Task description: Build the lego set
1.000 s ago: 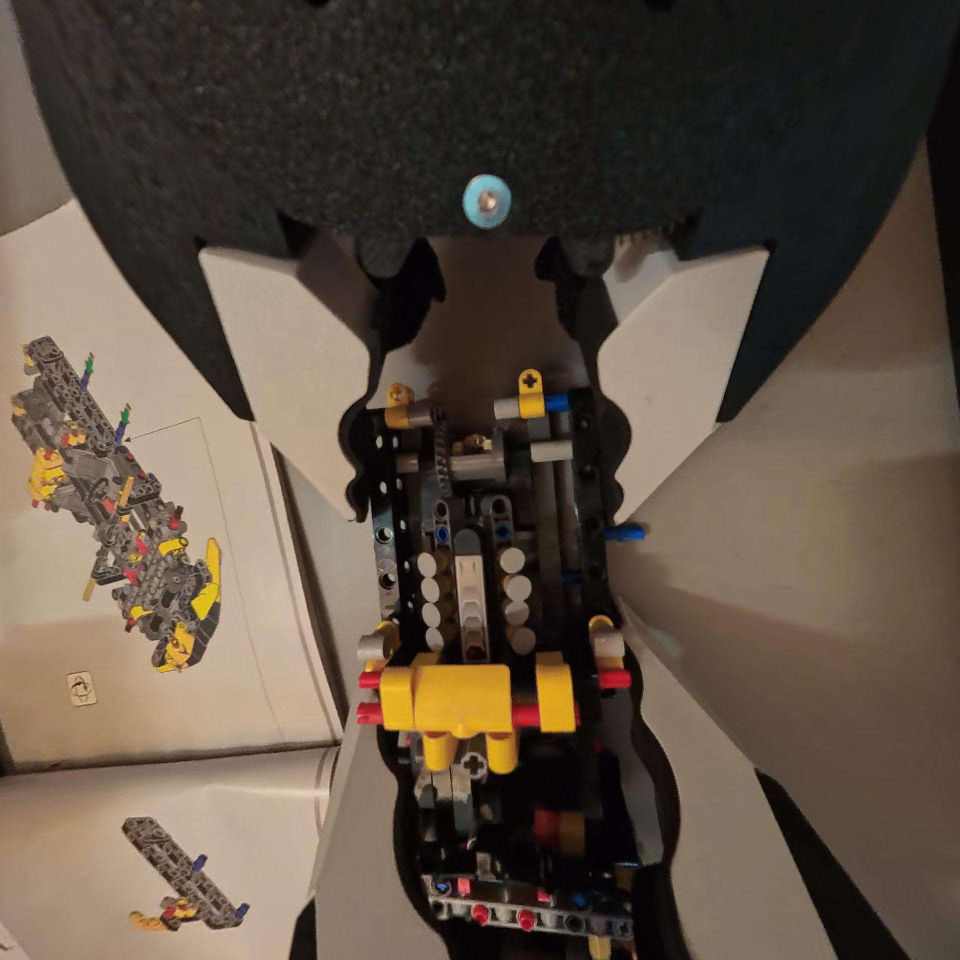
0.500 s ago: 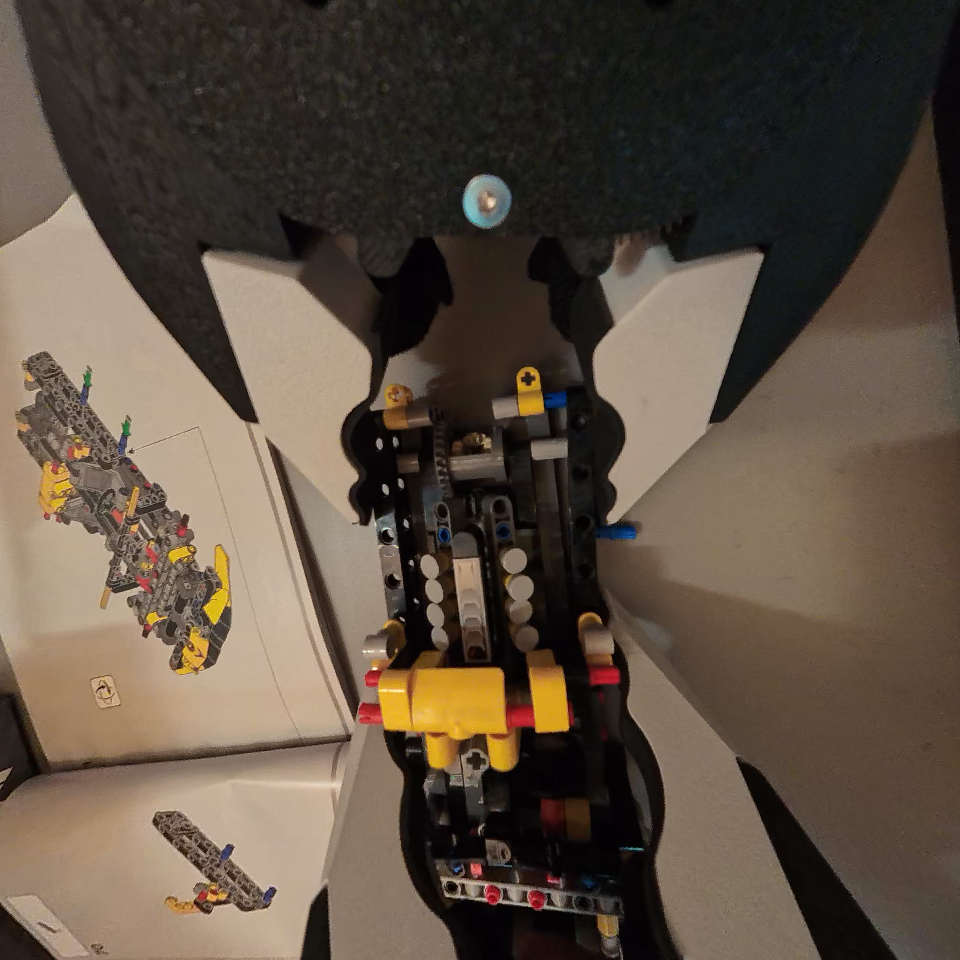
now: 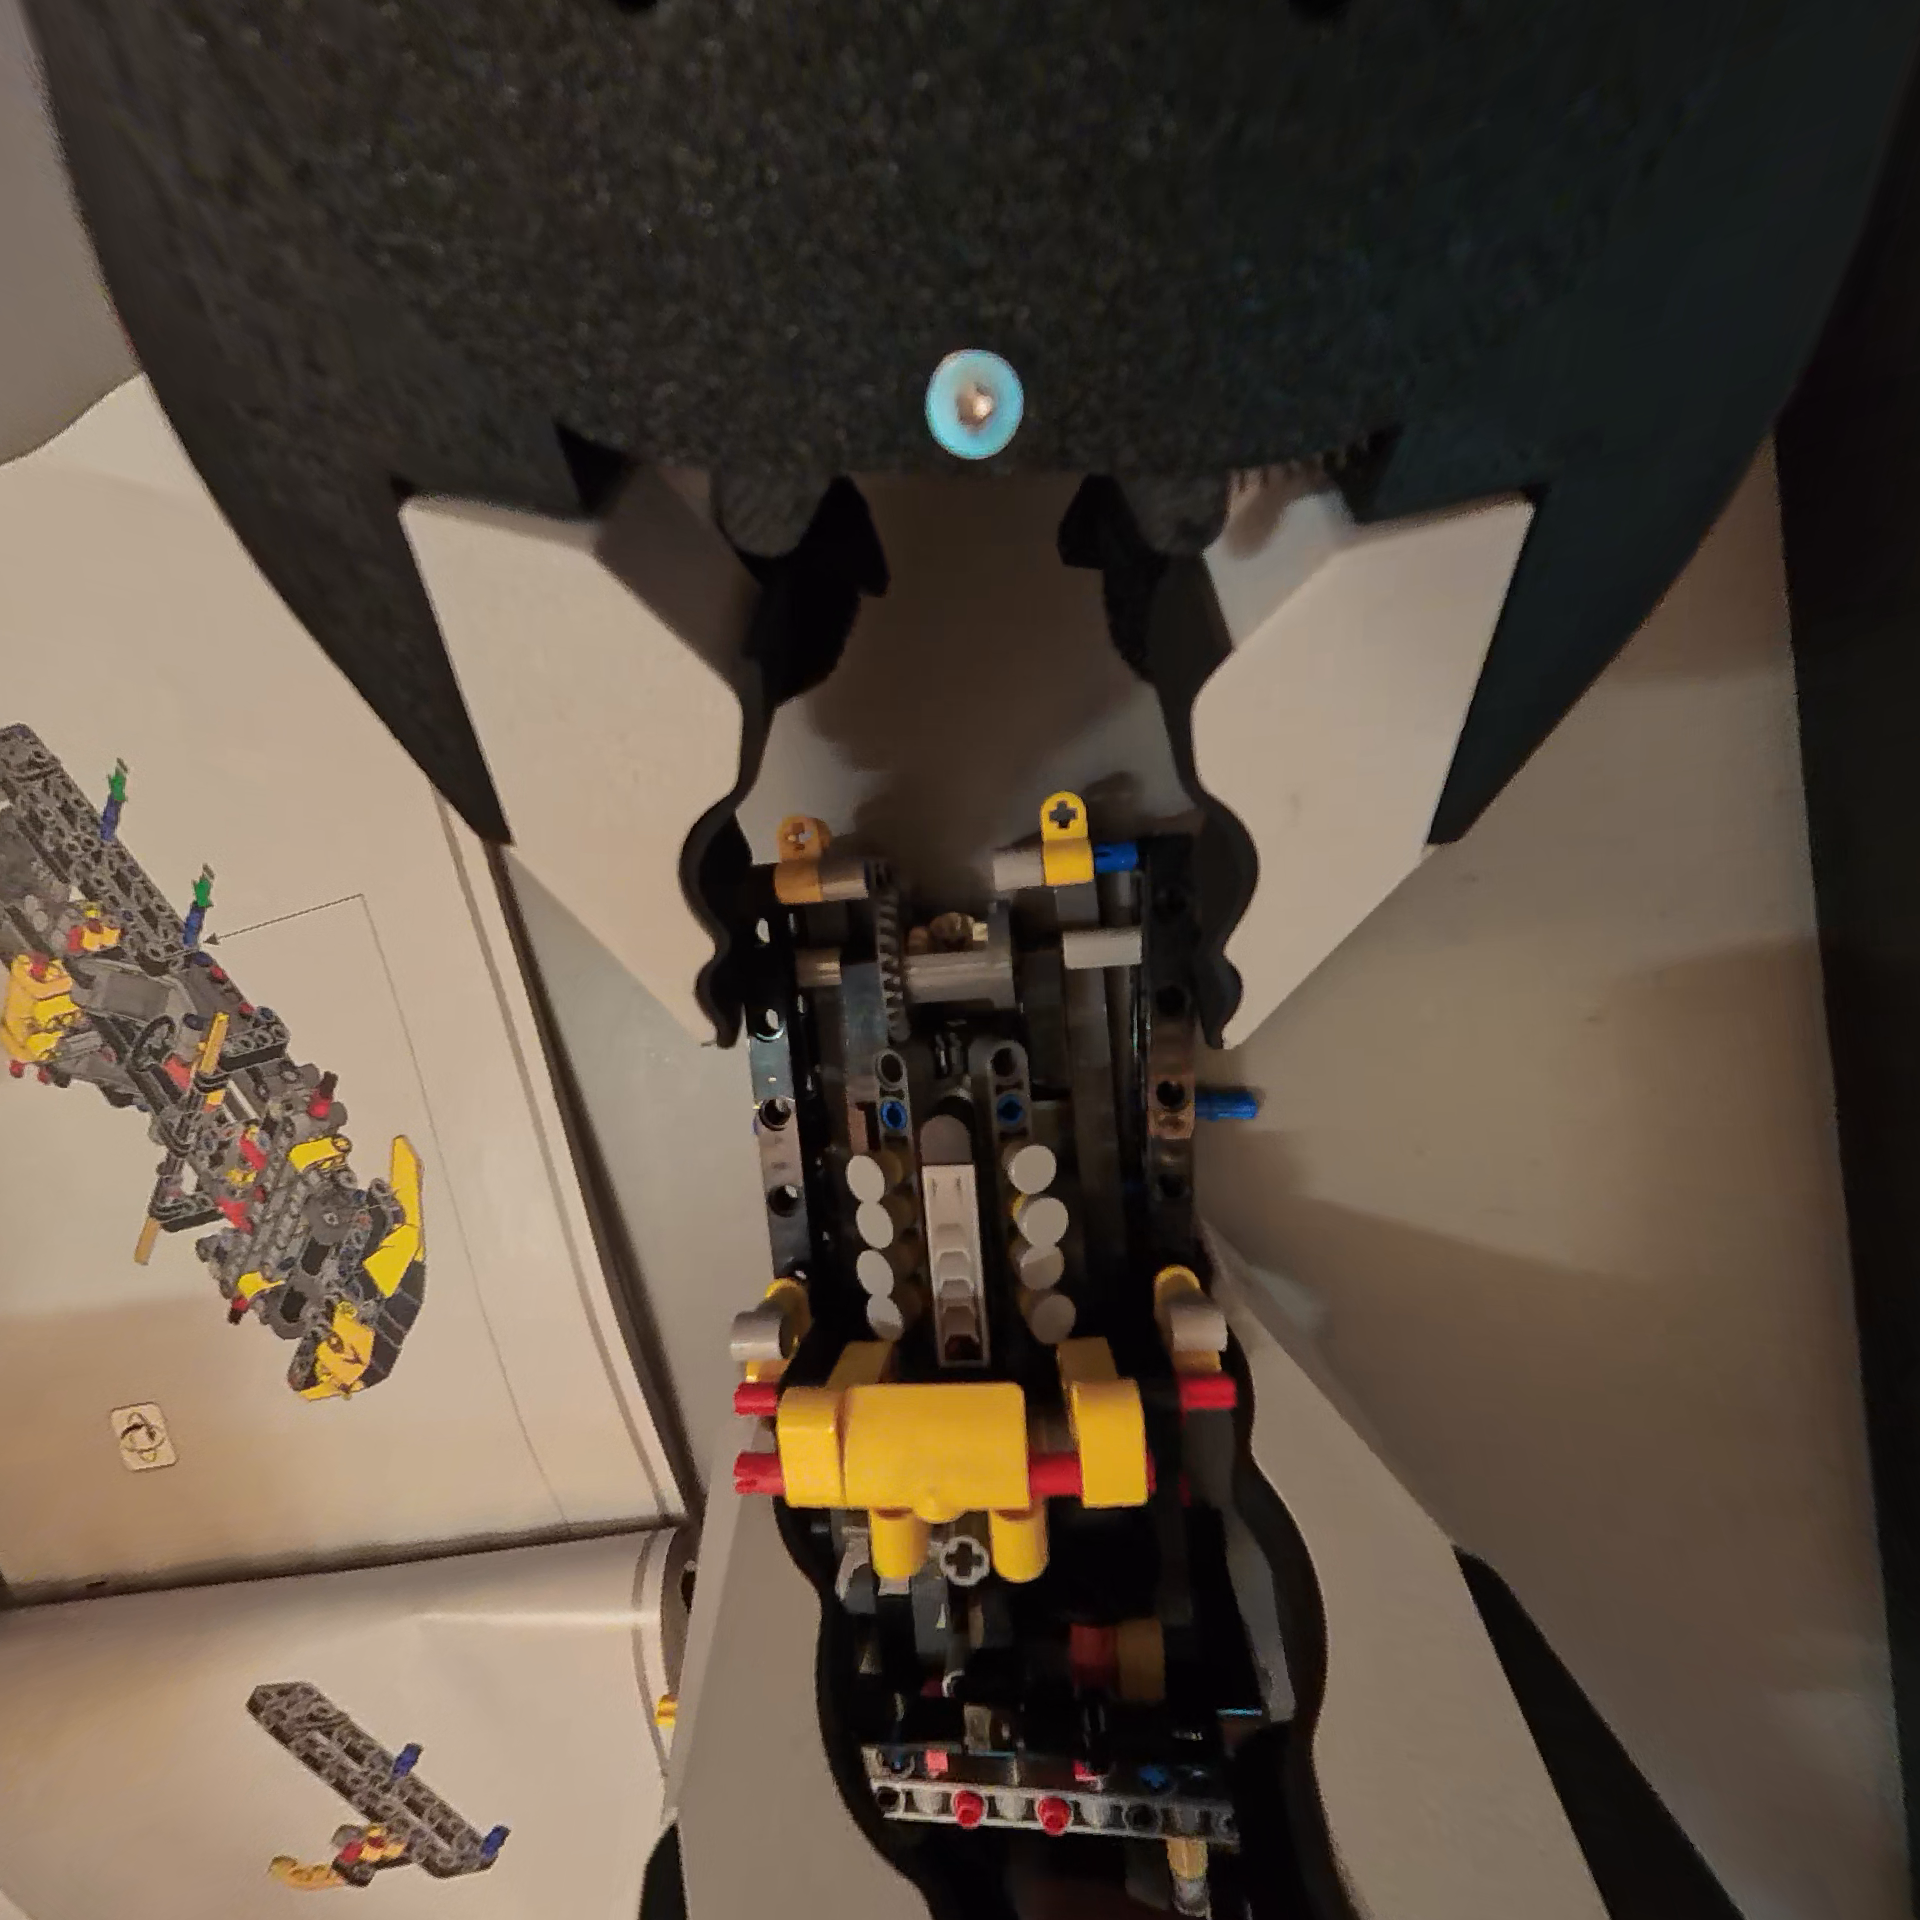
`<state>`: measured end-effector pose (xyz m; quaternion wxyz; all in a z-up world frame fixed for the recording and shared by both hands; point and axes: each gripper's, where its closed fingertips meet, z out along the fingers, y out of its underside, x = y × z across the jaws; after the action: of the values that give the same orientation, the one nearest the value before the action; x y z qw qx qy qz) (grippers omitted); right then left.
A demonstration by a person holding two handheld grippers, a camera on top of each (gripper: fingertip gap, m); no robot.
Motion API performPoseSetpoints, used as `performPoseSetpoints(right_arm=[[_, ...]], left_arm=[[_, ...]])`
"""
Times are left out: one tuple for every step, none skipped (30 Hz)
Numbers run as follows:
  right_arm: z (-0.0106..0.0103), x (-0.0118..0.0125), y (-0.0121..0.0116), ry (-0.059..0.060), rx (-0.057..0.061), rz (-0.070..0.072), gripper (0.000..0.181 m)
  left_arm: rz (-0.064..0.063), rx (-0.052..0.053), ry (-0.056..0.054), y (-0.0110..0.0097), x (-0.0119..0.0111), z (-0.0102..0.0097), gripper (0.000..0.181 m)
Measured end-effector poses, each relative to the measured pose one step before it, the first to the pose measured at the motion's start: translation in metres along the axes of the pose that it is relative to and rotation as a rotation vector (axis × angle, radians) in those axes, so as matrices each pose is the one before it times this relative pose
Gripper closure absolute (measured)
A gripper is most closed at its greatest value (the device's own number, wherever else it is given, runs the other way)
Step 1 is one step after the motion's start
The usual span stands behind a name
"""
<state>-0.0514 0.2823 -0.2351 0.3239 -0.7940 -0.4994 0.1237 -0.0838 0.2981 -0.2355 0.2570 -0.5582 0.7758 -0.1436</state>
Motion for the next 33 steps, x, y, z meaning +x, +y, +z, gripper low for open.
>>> performPoseSetpoints(right_arm=[[0.00001, 0.00077, 0.00048, -0.0034, -0.014, -0.0034, 0.097], [-0.00013, 0.00048, 0.00083, 0.0015, -0.0237, -0.0074, 0.098], [-0.0003, 0.0002, 0.0001, 0.0053, -0.01, -0.009, 0.1], [-0.00009, 0.00021, -0.00008, 0.0, 0.0055, 0.0016, 0.1], [-0.00007, 0.00017, -0.00024, -0.0011, 0.0128, 0.004, 0.1], [-0.00008, 0.00013, -0.00025, 0.0009, 0.0132, 0.0007, 0.101], [-0.00003, 0.00016, -0.00027, 0.0011, 0.0094, 0.0027, 0.101], [0.0, -0.00006, -0.00025, 0.0024, 0.0113, 0.0005, 0.101], [-0.00005, -0.00012, -0.00051, 0.0023, 0.0162, 0.0009, 0.101], [0.00007, -0.00036, -0.00066, 0.0028, 0.0144, 0.0, 0.101], [0.00003, -0.00088, -0.00049, -0.0005, 0.0095, 0.0016, 0.099], [-0.0004, -0.00112, -0.00029, -0.0059, 0.005, 0.0194, 0.097], [-0.00189, -0.00164, -0.00104, -0.0058, 0.006, 0.0251, 0.097], [-0.0049, -0.00299, -0.00353, -0.0172, 0.0157, 0.029, 0.094], [-0.00861, -0.00313, -0.0078, -0.0186, 0.0469, 0.021, 0.089], [-0.01056, -0.00083, -0.007, -0.0026, 0.0501, 0.0089, 0.089], [-0.00952, 0.00216, -0.00128, 0.0152, 0.0221, 0.0006, 0.092], [-0.00616, 0.00526, 0.00811, 0.032, -0.022, -0.0042, 0.097], [-0.00141, 0.00402, 0.0133, 0.0185, -0.042, -0.013, 0.095], [0.00147, 0.00234, 0.01195, 0.0013, -0.0368, -0.0089, 0.093], [0.00235, -0.00241, 0.00646, -0.0301, -0.0154, 0.0108, 0.091], [0.00239, -0.00346, 0.00113, -0.038, 0.0059, 0.0175, 0.09], [0.00238, -0.00231, -0.00171, -0.0258, 0.0105, 0.0024, 0.088], [0.00219, 0.0006, -0.00134, -0.0016, 0.0005, -0.0087, 0.088], [0.00211, 0.00288, -0.00021, 0.0148, -0.0116, -0.0192, 0.089], [0.00186, 0.00287, 0.0005, 0.0138, -0.0157, -0.0236, 0.092], [0.0018, 0.00014, 0.00073, -0.0071, -0.0137, -0.0192, 0.095], [0.00132, -0.00204, -0.00029, -0.0285, -0.0068, -0.0091, 0.098], [0.00073, -0.00049, 0.00049, -0.0183, -0.0109, 0.0053, 0.098], [0.00034, 0.00005, 0.00012, -0.0083, 0.0001, -0.0008, 0.098], [0.0003, 0.00003, -0.00017, 0.0002, 0.0089, -0.0074, 0.098], [0.00057, 0.00002, 0.00019, 0.0049, 0.0092, -0.0086, 0.097], [0.00035, 0.00019, 0.00034, 0.0076, 0.007, -0.0141, 0.098]], left_arm=[[-0.0035, 0.0007, -0.004, -0.00016, -0.00021, 0.00018, 0.099], [-0.0016, 0.0015, -0.004, -0.00015, -0.00011, -0.00003, 0.099], [0.0012, 0.0009, -0.0021, 0.00001, -0.00002, -0.00012, 0.099], [0.0, 0.0002, 0.0004, -0.0001, 0.00003, 0.00007, 0.099], [-0.0008, -0.0013, 0.0012, -0.00002, 0.00006, 0.00008, 0.099], [-0.0006, -0.0015, 0.0011, 0.00004, -0.00006, 0.00008, 0.099], [-0.0027, -0.0028, 0.0009, 0.00001, -0.00002, 0.00002, 0.099], [-0.0019, -0.0012, -0.0004, 0.00009, 0.00006, -0.00003, 0.1], [0.0001, 0.0009, -0.0007, 0.00004, -0.00005, -0.00005, 0.1], [0.0008, 0.0011, -0.0014, 0.00007, 0.00003, -0.00002, 0.099], [0.0027, 0.0032, -0.0006, -0.00005, 0.00026, -0.00006, 0.099], [0.0036, 0.0035, 0.0031, -0.00023, 0.00067, -0.00006, 0.099], [0.0055, 0.0021, 0.003, -0.00039, 0.00105, -0.00009, 0.099], [0.0015, -0.0002, -0.0007, -0.00024, 0.00054, -0.00007, 0.099], [-0.0036, -0.0002, -0.0019, 0.00006, -0.0001, -0.00001, 0.099], [0.0001, 0.0023, -0.0029, -0.00002, 0.0, -0.00015, 0.099], [-0.002, -0.0008, -0.0022, 0.00013, 0.00004, -0.00013, 0.099], [-0.0019, -0.0022, -0.0009, 0.00015, -0.00004, -0.00004, 0.099], [-0.0011, -0.0009, 0.0008, 0.0, 0.00005, 0.00006, 0.099], [0.001, 0.0004, 0.001, -0.00003, -0.00001, 0.00004, 0.098], [0.0008, -0.0007, 0.0005, 0.00002, 0.0, 0.00001, 0.099], [-0.001, -0.0019, 0.0003, 0.00003, 0.00004, 0.00004, 0.098], [-0.0011, -0.0009, 0.0005, -0.00009, 0.00008, -0.00003, 0.098], [-0.0007, 0.0001, 0.0004, -0.00001, 0.0001, 0.00001, 0.098], [-0.0004, 0.0, -0.0001, 0.0, 0.00001, 0.0, 0.098], [-0.0006, 0.0, -0.0003, -0.00008, -0.00003, 0.00006, 0.098], [-0.0002, 0.0004, -0.0003, -0.00001, 0.00009, -0.00003, 0.098], [0.0004, 0.0012, 0.0002, -0.00009, 0.00002, 0.00003, 0.098], [0.0007, 0.0015, 0.0002, -0.00005, 0.00003, -0.00001, 0.098], [0.0001, 0.0, -0.0002, 0.00001, -0.00004, 0.0, 0.098], [-0.0006, -0.0005, -0.0002, -0.0001, 0.00005, -0.00006, 0.098], [-0.0001, 0.0011, -0.0001, -0.00007, 0.00002, 0.00002, 0.098], [0.0001, 0.001, -0.0003, -0.00006, -0.00003, 0.00001, 0.098]])
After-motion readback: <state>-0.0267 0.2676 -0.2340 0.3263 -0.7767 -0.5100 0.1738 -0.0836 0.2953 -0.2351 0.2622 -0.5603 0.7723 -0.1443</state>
